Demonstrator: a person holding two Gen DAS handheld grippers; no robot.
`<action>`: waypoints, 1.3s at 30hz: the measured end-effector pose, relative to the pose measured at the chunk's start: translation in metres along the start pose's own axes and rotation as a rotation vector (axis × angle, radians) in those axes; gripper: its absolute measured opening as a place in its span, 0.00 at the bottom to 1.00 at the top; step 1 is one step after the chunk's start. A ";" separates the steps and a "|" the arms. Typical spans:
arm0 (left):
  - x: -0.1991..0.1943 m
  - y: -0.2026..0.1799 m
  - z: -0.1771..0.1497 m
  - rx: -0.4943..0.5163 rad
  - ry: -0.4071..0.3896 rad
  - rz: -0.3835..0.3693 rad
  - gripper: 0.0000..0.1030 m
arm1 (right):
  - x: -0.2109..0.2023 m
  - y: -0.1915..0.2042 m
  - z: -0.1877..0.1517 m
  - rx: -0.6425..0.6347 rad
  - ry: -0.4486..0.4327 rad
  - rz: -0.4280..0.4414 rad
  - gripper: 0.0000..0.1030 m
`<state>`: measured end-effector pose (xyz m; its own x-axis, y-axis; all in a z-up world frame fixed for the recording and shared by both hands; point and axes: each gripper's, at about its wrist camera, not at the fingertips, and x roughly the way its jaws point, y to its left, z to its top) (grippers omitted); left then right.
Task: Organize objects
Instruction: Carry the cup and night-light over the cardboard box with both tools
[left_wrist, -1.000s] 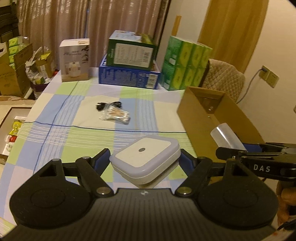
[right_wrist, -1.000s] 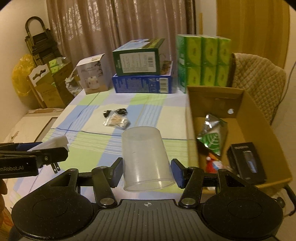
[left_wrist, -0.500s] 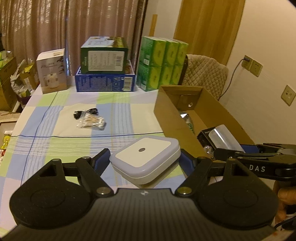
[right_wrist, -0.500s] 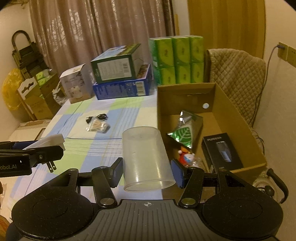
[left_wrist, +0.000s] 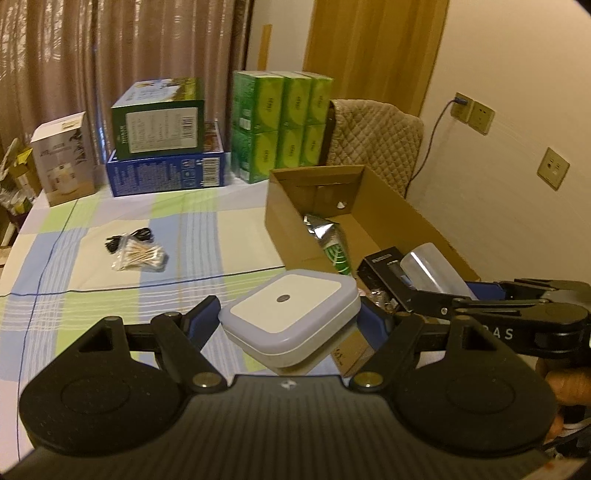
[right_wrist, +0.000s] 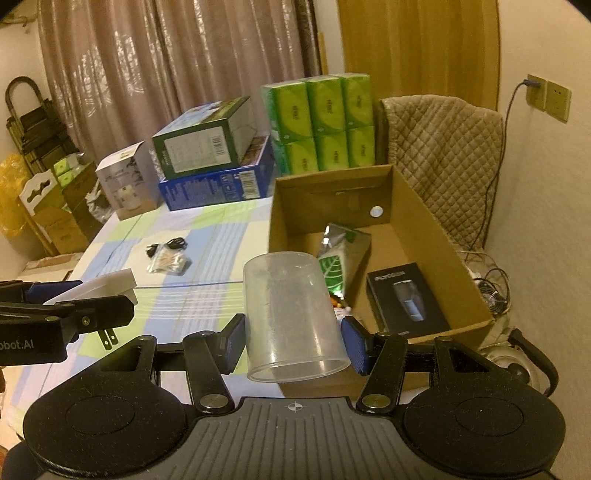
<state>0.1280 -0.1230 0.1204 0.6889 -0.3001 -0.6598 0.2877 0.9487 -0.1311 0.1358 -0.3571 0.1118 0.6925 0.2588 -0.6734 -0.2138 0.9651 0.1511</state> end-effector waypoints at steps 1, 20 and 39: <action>0.001 -0.003 0.001 0.003 0.001 -0.004 0.74 | 0.000 -0.003 0.000 0.003 0.001 -0.003 0.51; 0.038 -0.054 0.020 0.083 0.022 -0.085 0.74 | 0.001 -0.058 0.010 0.076 -0.003 -0.060 0.51; 0.083 -0.071 0.033 0.077 0.061 -0.158 0.74 | 0.020 -0.091 0.020 0.081 0.010 -0.098 0.51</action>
<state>0.1862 -0.2188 0.0993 0.5901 -0.4359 -0.6795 0.4407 0.8791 -0.1813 0.1824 -0.4387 0.0993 0.7000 0.1634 -0.6952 -0.0890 0.9858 0.1421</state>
